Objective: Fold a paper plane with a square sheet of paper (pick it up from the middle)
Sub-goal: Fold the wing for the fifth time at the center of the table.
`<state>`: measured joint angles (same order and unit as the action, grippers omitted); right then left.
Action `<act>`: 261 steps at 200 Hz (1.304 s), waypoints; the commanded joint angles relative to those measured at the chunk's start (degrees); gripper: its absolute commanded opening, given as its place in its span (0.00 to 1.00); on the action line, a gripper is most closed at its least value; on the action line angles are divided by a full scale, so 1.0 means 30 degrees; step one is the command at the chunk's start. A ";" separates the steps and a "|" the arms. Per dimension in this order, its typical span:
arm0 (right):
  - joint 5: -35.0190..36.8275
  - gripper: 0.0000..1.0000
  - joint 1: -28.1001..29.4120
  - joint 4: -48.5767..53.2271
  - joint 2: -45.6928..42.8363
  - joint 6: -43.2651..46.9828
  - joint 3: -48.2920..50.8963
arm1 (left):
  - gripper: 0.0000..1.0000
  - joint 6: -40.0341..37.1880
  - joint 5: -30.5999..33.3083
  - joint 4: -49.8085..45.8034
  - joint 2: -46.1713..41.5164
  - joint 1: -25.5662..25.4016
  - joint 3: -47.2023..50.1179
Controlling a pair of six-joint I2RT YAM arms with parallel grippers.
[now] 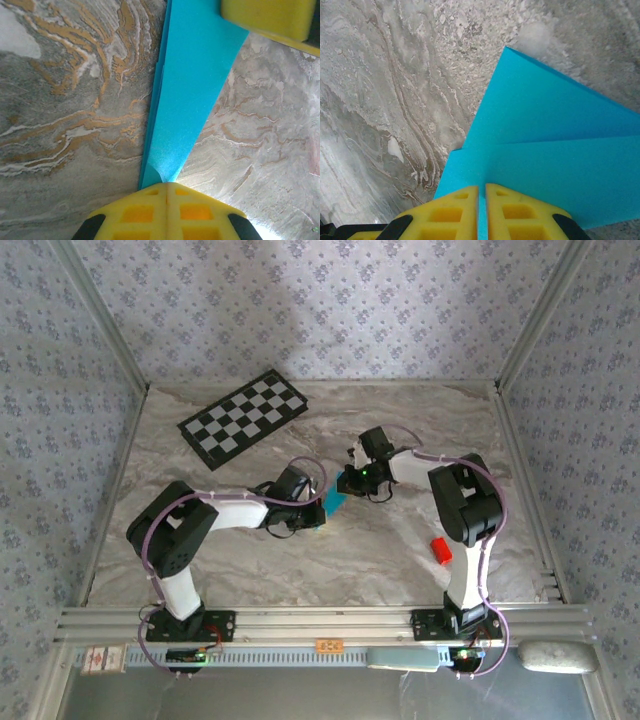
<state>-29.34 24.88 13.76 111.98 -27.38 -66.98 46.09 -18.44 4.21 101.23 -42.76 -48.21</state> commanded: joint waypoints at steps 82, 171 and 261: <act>-0.0590 0.12 0.0143 -0.1187 0.0582 -0.0707 0.1766 | 0.08 0.0320 0.0587 0.0301 0.0421 0.0563 -0.1947; -0.1059 0.11 0.0017 -0.2327 -0.0783 -0.0433 0.1813 | 0.00 0.0376 0.0859 -0.2657 0.2614 0.0749 -0.3173; -0.0169 0.10 0.0299 -0.2054 -0.0256 0.0205 0.2200 | 0.00 0.0333 0.1823 -0.4873 0.3046 0.0751 -0.3701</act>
<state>-31.79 26.65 6.22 109.36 -27.77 -60.80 47.13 -15.81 -2.70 107.81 -40.29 -59.37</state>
